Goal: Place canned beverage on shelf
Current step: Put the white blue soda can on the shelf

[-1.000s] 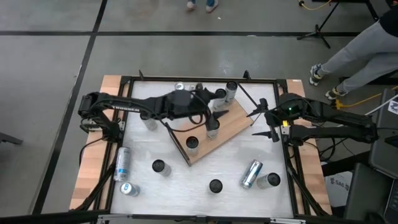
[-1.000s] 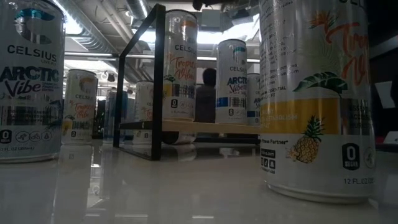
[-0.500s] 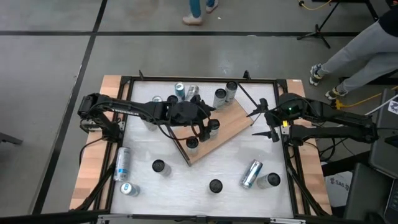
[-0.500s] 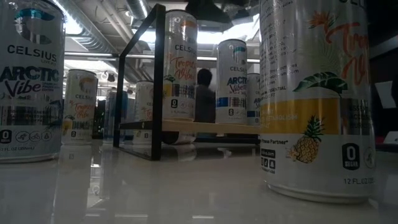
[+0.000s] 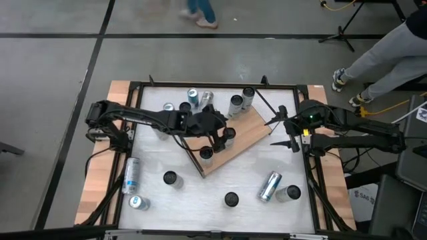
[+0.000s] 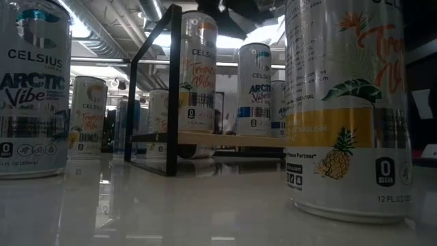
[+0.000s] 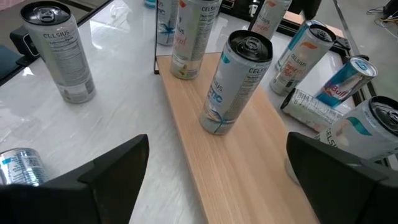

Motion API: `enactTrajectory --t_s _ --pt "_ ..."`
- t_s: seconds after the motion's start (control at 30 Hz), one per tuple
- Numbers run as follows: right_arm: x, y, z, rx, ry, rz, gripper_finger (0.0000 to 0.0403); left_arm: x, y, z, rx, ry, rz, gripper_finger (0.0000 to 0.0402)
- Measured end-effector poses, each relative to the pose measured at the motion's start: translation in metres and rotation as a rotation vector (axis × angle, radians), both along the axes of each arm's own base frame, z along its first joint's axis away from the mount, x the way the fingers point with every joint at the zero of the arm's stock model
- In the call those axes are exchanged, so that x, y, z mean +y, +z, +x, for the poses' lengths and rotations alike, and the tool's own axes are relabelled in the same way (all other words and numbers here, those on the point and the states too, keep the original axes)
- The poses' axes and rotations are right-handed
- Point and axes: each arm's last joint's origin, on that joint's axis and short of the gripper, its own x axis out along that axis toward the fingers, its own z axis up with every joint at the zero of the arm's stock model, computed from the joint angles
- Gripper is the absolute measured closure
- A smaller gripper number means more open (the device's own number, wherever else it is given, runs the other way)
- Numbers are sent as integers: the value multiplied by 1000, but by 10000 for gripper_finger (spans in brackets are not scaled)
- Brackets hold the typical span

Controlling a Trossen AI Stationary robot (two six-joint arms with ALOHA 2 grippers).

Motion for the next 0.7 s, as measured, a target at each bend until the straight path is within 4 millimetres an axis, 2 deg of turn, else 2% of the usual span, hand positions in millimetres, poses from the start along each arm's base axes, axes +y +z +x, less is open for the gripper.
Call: enactTrajectory --t_s 0.37,0.7 --pt "0 -1 0 9 0 2 33 0 -34 19 77 1 -1 79" --pt "0 -1 0 11 0 2 33 0 -39 22 94 -4 1 79"
